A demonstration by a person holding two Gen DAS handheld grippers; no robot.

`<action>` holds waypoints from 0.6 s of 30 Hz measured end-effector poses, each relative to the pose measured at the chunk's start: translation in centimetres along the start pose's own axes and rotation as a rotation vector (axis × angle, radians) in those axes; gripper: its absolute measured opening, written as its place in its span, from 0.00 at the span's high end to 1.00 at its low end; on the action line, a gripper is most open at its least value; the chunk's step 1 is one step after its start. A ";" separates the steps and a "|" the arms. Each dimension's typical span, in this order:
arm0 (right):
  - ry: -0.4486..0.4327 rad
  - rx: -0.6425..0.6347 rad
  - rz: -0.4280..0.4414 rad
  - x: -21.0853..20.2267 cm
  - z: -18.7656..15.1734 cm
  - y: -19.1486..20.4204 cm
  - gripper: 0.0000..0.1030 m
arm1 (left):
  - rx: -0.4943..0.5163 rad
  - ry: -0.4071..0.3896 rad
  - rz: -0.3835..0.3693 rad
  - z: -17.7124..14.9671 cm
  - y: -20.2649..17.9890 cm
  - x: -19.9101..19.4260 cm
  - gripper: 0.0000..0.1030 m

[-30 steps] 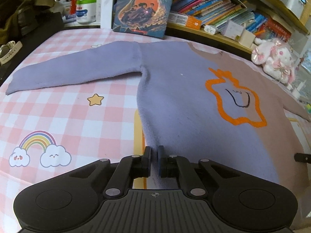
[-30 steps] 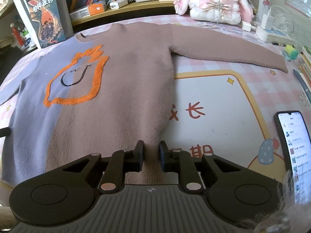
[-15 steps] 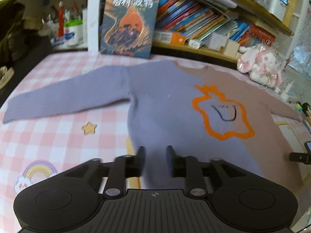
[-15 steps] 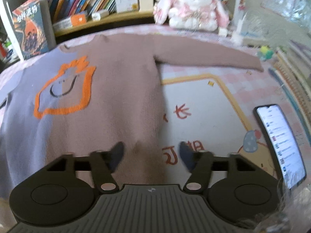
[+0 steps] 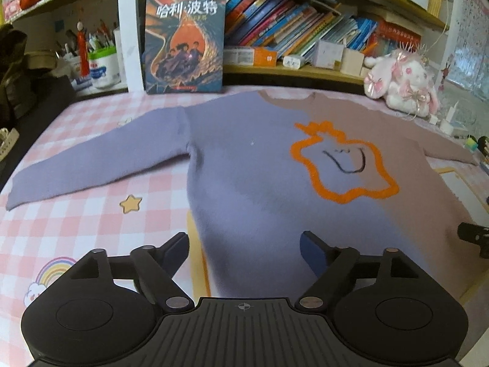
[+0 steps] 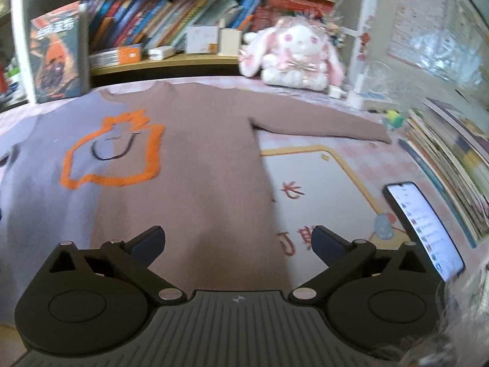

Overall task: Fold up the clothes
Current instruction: 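Move the left gripper toward the lavender sleeve cuff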

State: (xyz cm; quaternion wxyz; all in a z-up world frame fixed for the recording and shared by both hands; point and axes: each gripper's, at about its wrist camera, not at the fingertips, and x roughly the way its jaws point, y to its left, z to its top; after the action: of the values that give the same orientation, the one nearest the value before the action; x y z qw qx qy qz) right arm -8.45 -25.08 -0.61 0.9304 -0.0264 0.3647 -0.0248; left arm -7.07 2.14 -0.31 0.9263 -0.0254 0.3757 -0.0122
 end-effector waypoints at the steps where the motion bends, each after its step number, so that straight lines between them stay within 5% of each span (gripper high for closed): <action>1: -0.006 -0.009 0.007 0.0 0.2 0.0 0.00 | -0.001 -0.006 0.003 0.1 -0.3 -0.1 0.18; 18: -0.020 -0.014 0.092 -0.1 -0.7 -3.8 0.00 | 0.011 0.015 0.105 -2.1 -5.0 -3.2 0.16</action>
State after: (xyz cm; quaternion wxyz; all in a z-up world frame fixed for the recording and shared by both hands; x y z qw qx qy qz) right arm -9.12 -28.84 -0.81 0.9340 -0.0162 0.3562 0.0206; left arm -10.85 -2.76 0.75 0.9230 -0.0004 0.3832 0.0342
